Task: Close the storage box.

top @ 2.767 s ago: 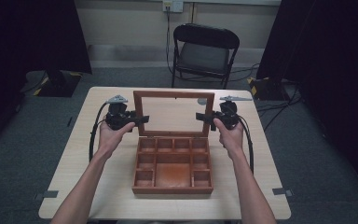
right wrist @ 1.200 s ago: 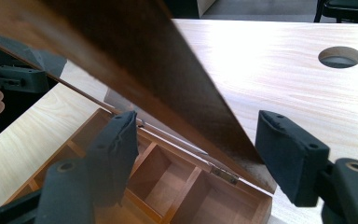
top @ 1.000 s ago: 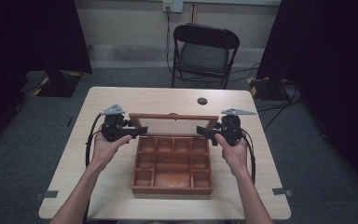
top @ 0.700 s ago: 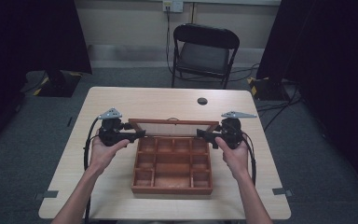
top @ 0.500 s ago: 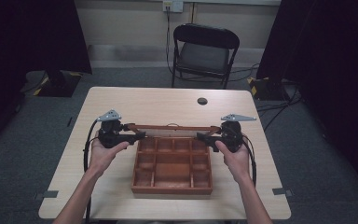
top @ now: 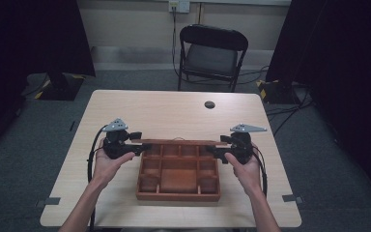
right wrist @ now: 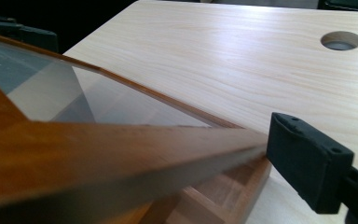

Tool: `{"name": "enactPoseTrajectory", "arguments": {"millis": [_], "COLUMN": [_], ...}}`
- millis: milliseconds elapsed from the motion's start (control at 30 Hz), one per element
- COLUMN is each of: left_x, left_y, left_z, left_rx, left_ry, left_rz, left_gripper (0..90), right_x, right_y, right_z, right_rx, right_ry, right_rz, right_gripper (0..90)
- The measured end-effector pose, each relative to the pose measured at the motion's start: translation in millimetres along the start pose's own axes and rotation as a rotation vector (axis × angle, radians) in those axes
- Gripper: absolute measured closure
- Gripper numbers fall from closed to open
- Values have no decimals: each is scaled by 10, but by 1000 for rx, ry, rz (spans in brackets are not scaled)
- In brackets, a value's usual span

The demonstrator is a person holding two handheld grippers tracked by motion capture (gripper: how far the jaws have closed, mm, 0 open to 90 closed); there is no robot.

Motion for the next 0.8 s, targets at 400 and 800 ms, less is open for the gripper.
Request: {"name": "enactPoseTrajectory", "arguments": {"millis": [400, 800], "left_x": [-70, -139], "left_y": [-94, -179], "left_z": [-11, -73], "left_rx": [-3, -27], "left_ry": [-7, -29], "left_rz": [-2, -7], "left_gripper": [270, 245], "right_x": [-190, -359], "right_y": [-199, -330], "right_z": [-108, -218], "right_rx": [47, 52], "right_ry": [-56, -89], "right_rz": [44, 98], "right_gripper": [218, 277]}}
Point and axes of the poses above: each handheld gripper's, and its own axes: z roughly forward along the jaws, y roughly out of its top, x roughly to its left, the point moved 2 cm from there along z, roughly forward along the jaws, and after that the axes turned 6 degrees about x, right-handed, at the moved point
